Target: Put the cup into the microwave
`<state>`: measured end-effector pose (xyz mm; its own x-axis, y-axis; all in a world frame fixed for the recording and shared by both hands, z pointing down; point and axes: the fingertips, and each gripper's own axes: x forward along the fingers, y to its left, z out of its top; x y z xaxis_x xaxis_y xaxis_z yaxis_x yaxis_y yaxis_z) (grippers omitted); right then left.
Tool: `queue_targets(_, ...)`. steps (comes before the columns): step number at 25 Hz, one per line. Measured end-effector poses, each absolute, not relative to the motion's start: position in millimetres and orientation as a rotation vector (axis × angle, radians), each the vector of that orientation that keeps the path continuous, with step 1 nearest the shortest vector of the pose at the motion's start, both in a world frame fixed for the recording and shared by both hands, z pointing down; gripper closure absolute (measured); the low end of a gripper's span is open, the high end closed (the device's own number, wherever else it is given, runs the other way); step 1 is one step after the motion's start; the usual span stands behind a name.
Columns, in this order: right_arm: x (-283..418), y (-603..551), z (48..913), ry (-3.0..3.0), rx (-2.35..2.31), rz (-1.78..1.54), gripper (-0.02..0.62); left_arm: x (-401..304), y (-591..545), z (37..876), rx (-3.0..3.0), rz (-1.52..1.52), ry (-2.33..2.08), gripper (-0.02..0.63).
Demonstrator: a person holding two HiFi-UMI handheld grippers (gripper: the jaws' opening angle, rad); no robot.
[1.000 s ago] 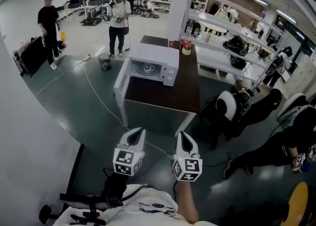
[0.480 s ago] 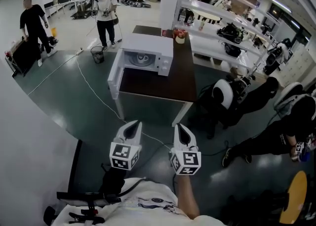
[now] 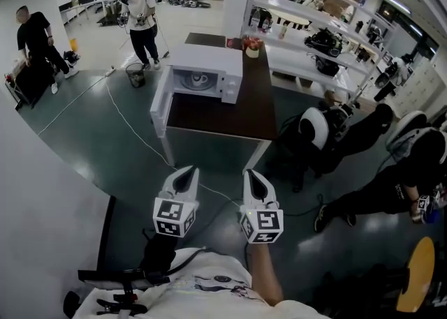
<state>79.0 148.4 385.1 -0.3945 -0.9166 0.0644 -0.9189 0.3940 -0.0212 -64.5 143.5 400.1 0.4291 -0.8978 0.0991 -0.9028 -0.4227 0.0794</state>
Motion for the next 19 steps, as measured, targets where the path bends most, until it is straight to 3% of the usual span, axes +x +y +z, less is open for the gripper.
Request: queue_targets(19, 80, 147, 395, -2.594, 1.699, 0.106, 0.597, -61, 141, 410, 2.541, 0.073, -1.592, 0.607)
